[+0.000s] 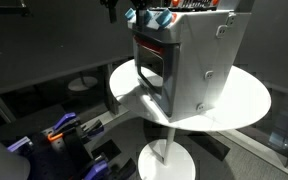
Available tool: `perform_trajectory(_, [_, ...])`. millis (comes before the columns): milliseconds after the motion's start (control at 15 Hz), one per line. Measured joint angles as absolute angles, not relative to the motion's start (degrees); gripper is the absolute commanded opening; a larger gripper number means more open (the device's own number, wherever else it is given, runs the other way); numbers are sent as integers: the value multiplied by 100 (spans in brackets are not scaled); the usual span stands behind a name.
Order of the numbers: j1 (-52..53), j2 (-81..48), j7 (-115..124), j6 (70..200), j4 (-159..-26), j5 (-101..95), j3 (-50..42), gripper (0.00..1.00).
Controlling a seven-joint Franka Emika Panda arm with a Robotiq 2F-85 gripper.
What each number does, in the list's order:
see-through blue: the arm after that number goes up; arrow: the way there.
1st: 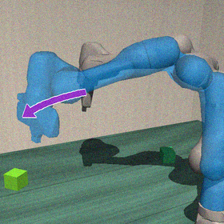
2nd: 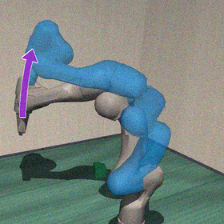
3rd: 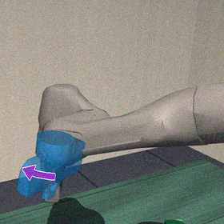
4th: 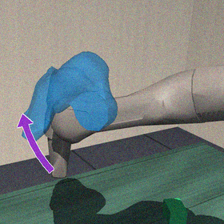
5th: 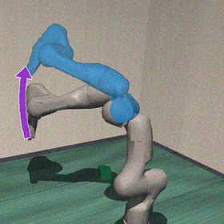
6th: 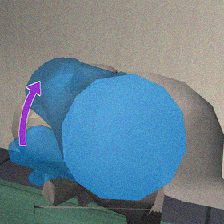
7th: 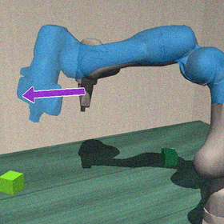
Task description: Press a switch on the stove
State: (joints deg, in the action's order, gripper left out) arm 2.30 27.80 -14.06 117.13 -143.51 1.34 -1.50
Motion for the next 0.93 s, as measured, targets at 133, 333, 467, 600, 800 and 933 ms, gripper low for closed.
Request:
perform_trajectory(133, [229, 2943, -1382, 11837, -14266, 48, -146, 100])
perform_trajectory(333, [199, 3022, -1299, 12160, -14081, -121, -145, 100])
perform_trajectory(467, [130, 3004, -1218, 12493, -13965, -279, -145, 100])
perform_trajectory(600, [29, 2935, -1101, 12907, -13879, -468, -145, 100])
perform_trajectory(800, [-168, 2720, -813, 13522, -13741, -843, -126, 100])
perform_trajectory(933, [-334, 2522, -529, 13850, -13642, -1162, -72, 100])
